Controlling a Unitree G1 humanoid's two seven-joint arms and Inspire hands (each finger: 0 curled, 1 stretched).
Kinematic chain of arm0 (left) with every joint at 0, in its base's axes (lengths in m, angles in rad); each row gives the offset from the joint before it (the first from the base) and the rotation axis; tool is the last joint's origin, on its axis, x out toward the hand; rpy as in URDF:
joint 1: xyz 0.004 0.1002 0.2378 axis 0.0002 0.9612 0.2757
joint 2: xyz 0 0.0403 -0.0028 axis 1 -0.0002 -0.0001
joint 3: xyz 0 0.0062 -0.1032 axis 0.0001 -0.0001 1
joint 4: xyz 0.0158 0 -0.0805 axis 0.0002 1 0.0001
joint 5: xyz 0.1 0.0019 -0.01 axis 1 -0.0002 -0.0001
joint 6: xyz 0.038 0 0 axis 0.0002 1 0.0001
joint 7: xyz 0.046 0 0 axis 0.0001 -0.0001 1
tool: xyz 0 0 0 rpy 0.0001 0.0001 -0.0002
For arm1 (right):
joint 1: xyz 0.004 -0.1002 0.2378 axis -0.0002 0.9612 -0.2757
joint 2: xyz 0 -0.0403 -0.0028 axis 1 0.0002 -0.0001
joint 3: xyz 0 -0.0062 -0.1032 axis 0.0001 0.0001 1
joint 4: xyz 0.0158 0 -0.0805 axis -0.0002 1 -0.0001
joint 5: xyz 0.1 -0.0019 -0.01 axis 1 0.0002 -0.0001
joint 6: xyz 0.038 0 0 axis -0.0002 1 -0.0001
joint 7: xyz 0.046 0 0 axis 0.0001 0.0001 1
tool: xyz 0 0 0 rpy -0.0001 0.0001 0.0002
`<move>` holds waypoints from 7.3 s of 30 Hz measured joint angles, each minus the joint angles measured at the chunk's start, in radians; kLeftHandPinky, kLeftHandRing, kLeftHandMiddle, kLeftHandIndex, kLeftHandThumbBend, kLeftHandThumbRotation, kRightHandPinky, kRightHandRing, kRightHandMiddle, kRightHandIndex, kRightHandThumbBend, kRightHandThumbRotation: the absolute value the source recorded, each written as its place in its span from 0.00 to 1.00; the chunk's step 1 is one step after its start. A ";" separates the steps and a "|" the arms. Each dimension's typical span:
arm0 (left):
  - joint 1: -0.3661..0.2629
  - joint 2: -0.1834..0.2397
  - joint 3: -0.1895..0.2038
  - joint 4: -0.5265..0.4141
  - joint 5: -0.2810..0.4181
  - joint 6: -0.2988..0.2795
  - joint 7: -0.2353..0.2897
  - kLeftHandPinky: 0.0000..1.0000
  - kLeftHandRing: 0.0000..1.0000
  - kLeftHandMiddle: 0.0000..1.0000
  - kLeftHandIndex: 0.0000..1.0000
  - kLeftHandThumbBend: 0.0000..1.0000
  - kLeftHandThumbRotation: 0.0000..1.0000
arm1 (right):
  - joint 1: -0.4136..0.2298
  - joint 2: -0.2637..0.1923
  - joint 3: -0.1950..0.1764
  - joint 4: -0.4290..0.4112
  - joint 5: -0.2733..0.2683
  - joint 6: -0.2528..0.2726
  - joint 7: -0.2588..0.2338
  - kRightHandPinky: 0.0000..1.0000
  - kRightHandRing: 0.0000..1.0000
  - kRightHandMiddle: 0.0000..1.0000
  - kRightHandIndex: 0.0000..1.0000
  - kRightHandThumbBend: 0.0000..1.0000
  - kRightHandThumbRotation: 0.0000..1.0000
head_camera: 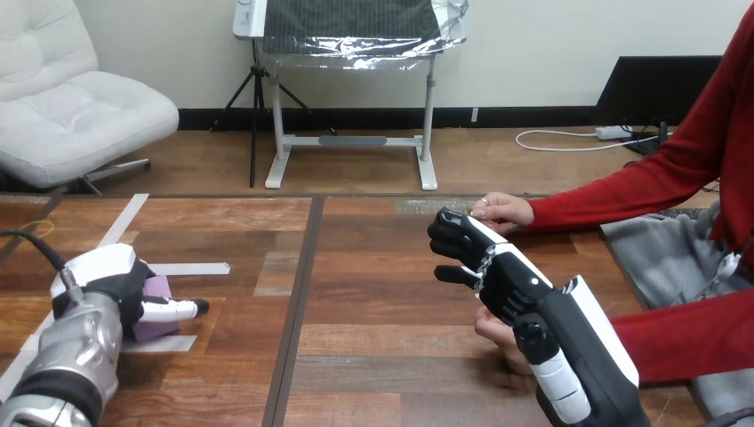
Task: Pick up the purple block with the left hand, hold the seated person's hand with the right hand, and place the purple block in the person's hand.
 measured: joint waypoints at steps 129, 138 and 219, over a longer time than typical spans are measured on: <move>0.263 -0.017 0.218 -0.726 -0.299 0.127 0.010 0.33 0.37 0.42 0.43 0.80 0.00 | -0.166 -0.092 -0.146 0.203 -0.165 0.010 -0.062 0.80 0.85 0.87 0.87 0.74 0.78; 0.352 -0.043 0.241 -0.852 -0.336 0.135 -0.001 0.29 0.34 0.40 0.42 0.79 0.00 | -0.212 -0.155 -0.166 0.296 -0.213 0.011 -0.086 0.78 0.85 0.88 0.88 0.79 0.68; 0.566 -0.126 0.367 -1.477 -0.412 0.157 -0.106 0.27 0.32 0.38 0.40 0.77 0.00 | -0.774 -0.593 0.028 0.988 -0.648 0.026 -0.101 0.81 0.86 0.87 0.87 1.00 0.30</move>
